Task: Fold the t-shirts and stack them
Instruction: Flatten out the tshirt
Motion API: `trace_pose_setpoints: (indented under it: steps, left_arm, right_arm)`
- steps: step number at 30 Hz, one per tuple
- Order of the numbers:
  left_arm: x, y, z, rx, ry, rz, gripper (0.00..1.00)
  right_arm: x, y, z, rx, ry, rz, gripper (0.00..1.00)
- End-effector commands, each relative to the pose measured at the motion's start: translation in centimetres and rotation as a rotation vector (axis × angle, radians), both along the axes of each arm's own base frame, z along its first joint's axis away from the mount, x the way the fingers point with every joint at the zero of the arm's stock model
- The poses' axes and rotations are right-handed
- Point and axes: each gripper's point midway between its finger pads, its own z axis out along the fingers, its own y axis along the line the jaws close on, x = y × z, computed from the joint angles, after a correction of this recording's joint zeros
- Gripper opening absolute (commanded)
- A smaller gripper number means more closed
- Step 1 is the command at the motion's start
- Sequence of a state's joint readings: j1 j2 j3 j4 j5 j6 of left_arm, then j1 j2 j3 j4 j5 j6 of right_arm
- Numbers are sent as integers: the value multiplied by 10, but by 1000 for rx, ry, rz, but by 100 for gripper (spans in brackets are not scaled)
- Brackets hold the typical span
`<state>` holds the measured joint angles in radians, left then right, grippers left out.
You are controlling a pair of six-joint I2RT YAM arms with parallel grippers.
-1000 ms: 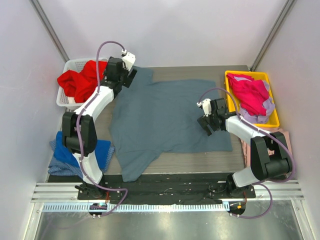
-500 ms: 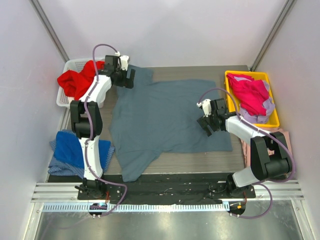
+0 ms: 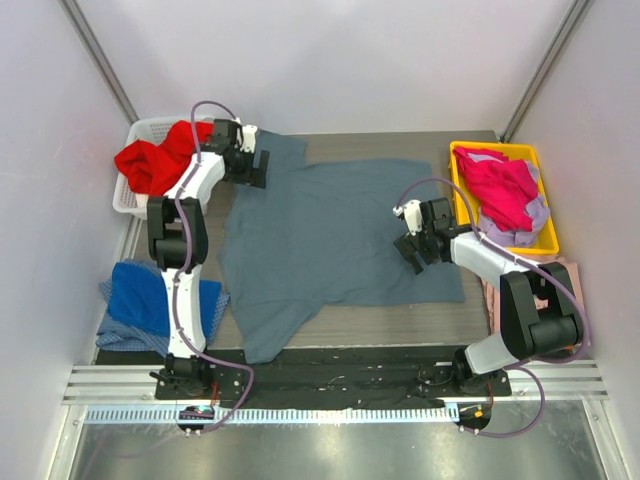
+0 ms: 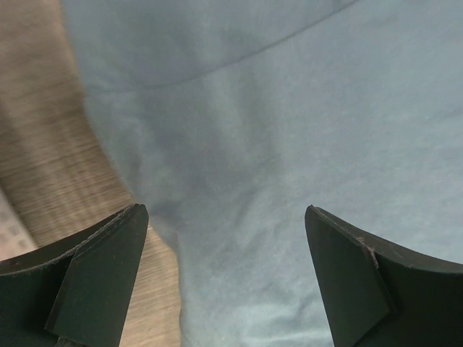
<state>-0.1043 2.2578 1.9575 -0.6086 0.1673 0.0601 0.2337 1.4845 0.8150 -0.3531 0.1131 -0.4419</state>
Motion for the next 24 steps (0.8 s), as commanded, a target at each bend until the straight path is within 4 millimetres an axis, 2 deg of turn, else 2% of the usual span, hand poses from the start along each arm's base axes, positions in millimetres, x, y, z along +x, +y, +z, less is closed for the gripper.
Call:
trace_pose_setpoints:
  steps: [1,10,19,24]
  left_arm:
    - [3,1,-10,2,30,13,95]
    - [7,7,-21,46,42,2,95]
    - [12,22,-41,155,64,-3,95]
    - [13,17,-46,167,75,-21,95]
  right_arm:
    - [0,2,0,9,-7,8,100]
    - [0,2,-3,6,-1,9,100]
    - [-1,2,-2,4,-1,8,100]
    - [0,2,-2,2,-3,8,100]
